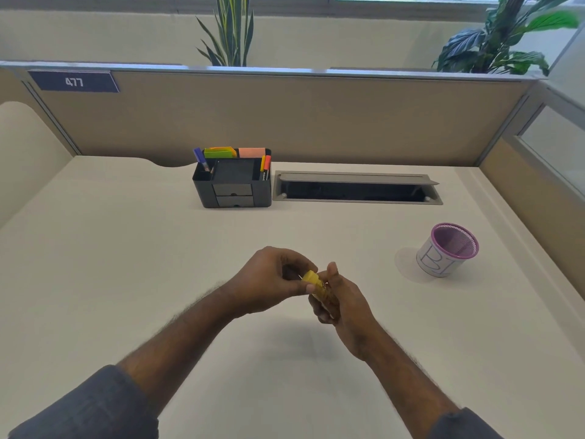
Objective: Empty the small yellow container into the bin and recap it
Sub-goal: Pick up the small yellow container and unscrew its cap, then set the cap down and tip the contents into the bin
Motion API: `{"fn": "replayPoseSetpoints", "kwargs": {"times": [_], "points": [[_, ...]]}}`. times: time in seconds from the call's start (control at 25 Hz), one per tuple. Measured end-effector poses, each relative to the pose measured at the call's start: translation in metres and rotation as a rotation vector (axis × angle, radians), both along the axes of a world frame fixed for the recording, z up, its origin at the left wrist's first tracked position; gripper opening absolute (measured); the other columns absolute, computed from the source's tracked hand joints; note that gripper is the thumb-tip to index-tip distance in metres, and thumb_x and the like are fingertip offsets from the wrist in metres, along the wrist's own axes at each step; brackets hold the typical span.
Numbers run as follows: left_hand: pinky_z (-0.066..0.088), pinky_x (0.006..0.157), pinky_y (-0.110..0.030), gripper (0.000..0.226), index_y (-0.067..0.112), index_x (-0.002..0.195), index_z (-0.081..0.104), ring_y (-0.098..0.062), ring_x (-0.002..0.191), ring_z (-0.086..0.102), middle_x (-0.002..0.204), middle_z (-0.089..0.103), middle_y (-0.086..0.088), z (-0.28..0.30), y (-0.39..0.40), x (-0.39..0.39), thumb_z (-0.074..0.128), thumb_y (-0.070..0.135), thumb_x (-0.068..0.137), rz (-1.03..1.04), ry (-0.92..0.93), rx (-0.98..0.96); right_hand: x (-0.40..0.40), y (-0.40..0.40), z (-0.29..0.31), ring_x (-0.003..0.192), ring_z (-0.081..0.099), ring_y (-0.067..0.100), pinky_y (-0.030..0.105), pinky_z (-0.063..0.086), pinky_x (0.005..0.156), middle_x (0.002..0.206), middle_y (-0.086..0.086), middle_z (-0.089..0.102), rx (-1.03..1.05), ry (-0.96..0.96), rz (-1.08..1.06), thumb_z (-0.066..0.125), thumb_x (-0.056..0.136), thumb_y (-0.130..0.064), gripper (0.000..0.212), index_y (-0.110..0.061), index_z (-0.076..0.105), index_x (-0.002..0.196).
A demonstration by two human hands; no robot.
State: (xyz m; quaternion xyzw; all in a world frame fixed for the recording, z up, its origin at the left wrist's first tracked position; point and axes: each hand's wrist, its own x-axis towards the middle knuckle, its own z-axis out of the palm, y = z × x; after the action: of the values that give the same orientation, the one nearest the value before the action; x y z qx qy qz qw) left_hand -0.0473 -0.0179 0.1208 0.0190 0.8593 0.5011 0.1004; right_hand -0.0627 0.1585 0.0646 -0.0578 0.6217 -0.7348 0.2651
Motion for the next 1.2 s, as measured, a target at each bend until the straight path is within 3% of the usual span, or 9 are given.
{"fn": "replayPoseSetpoints", "kwargs": {"times": [0.16,0.28,0.44,0.52,0.68,0.84,0.92,1.04,1.2], "points": [[0.061,0.086,-0.037,0.029,0.015,0.107,0.073,-0.027,0.095,0.073,0.102,0.075,-0.012,-0.007,-0.007,0.004,0.080,0.012,0.079,0.081,-0.129,0.339,-0.002,0.007,-0.004,0.063,0.047,0.021,0.028,0.035,0.054,0.071,0.011,0.057,-0.124,0.003,0.045,0.055,0.083,-0.032,0.024,-0.010,0.063,0.088],[0.059,0.090,-0.037,0.036,0.014,0.116,0.069,-0.030,0.099,0.072,0.109,0.069,-0.019,-0.017,-0.009,0.007,0.078,0.011,0.081,0.136,-0.171,0.529,-0.001,0.007,-0.008,0.060,0.045,0.020,0.027,0.035,0.054,0.072,0.011,0.058,-0.123,-0.009,0.040,0.060,0.064,-0.016,0.029,-0.009,0.061,0.092],[0.059,0.088,-0.032,0.043,0.014,0.116,0.071,-0.029,0.103,0.072,0.110,0.075,-0.012,-0.033,-0.010,0.012,0.077,0.029,0.077,0.151,-0.181,0.643,0.001,0.006,-0.013,0.062,0.050,0.022,0.029,0.041,0.055,0.075,0.014,0.064,-0.091,0.021,-0.020,0.059,0.071,-0.005,0.027,-0.005,0.064,0.097],[0.060,0.085,-0.033,0.039,0.010,0.109,0.073,-0.032,0.101,0.072,0.104,0.076,-0.014,-0.044,-0.012,0.012,0.082,0.024,0.074,0.246,-0.151,0.651,0.001,0.007,-0.016,0.069,0.058,0.023,0.031,0.047,0.060,0.083,0.014,0.070,-0.070,0.016,-0.060,0.061,0.073,-0.006,0.028,-0.005,0.066,0.101],[0.056,0.078,-0.029,0.024,0.016,0.099,0.072,-0.012,0.081,0.070,0.092,0.076,0.001,-0.074,-0.021,0.017,0.082,0.010,0.078,0.495,-0.072,0.429,0.001,0.013,-0.021,0.082,0.064,0.017,0.026,0.049,0.066,0.094,0.002,0.076,-0.003,0.015,-0.128,0.071,0.075,-0.010,0.029,-0.012,0.074,0.103],[0.049,0.071,-0.023,0.030,0.035,0.112,0.068,-0.003,0.068,0.058,0.093,0.069,0.005,-0.106,-0.030,0.021,0.073,0.019,0.087,0.552,-0.010,0.239,0.002,0.018,-0.025,0.077,0.058,0.014,0.021,0.051,0.065,0.096,-0.005,0.077,0.007,0.018,-0.173,0.076,0.073,-0.013,0.029,-0.017,0.077,0.102],[0.049,0.079,-0.023,0.021,0.037,0.104,0.071,0.000,0.079,0.062,0.092,0.073,0.011,-0.117,-0.030,0.021,0.073,0.025,0.087,0.558,0.030,0.193,0.003,0.018,-0.027,0.082,0.061,0.014,0.023,0.053,0.068,0.099,-0.004,0.077,0.030,0.026,-0.189,0.077,0.078,-0.009,0.027,-0.019,0.078,0.103],[0.035,0.096,-0.027,0.012,0.036,0.100,0.071,0.006,0.105,0.055,0.100,0.066,0.028,-0.134,-0.025,0.022,0.070,0.031,0.089,0.510,0.107,-0.098,0.004,0.016,-0.029,0.086,0.064,0.013,0.023,0.054,0.069,0.103,0.000,0.077,0.060,0.030,-0.208,0.075,0.081,-0.006,0.028,-0.021,0.078,0.104],[0.014,0.096,-0.027,0.017,0.038,0.099,0.058,-0.004,0.136,0.038,0.117,0.066,0.025,-0.156,-0.025,0.030,0.060,0.022,0.095,0.458,0.143,-0.301,0.005,0.017,-0.027,0.074,0.059,0.010,0.016,0.051,0.063,0.092,0.000,0.073,0.087,0.076,-0.212,0.076,0.081,-0.005,0.029,-0.020,0.077,0.105]]}}
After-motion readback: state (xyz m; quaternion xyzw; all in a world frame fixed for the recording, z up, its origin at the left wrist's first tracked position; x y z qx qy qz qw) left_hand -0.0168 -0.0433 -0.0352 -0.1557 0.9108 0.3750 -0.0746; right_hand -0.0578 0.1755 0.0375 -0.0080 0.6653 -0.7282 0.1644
